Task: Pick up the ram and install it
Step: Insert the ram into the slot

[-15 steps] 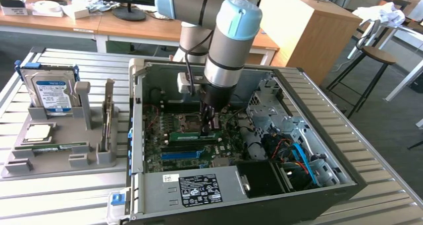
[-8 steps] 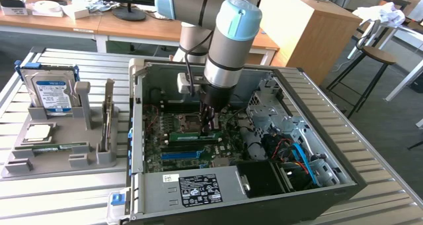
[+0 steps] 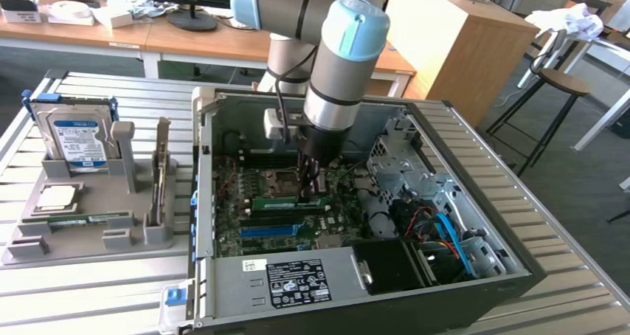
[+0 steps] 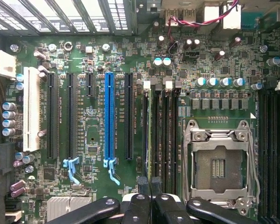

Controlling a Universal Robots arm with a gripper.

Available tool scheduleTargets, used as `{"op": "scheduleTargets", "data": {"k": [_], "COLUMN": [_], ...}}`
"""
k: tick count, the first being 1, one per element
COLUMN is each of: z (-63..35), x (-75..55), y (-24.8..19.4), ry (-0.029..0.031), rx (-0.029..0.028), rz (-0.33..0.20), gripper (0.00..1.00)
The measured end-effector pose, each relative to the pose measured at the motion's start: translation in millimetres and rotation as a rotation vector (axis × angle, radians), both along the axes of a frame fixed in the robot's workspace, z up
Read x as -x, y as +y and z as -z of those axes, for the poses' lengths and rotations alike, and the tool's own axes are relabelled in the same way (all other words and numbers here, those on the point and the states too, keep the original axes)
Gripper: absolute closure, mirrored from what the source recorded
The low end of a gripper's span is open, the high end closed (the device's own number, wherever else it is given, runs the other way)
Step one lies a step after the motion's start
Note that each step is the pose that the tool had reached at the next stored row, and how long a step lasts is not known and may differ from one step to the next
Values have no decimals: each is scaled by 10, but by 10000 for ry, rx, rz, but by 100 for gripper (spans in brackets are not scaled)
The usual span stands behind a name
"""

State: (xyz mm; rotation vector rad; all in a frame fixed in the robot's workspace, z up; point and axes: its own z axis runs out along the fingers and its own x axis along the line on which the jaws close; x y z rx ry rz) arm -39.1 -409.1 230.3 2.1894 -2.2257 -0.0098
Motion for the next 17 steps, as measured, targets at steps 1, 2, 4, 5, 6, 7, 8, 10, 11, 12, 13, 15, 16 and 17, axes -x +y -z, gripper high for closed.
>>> {"op": "scheduleTargets", "data": {"k": [1,2,4,5,6,7,8,10,11,12,13,15,16,17], "z": [3,4,5,6,6,6,6,6,6,6,6,6,6,6], "x": [0,0,0,0,0,0,-1,-7,-8,-8,-8,-9,-9,-9], "y": [0,0,0,0,0,0,0,0,0,0,0,0,0,0], "ry": [0,0,0,-1,0,0,0,0,0,-1,0,0,0,0], "rx": [0,1,0,-1,-1,-2,-1,-2,-2,-2,-1,-2,-1,-1], "rz": [0,0,0,0,0,-1,0,0,1,2,2,0,0,-1], "gripper": [89,89,89,89,89,89,89,89,89,89,89,89,89,89]}}
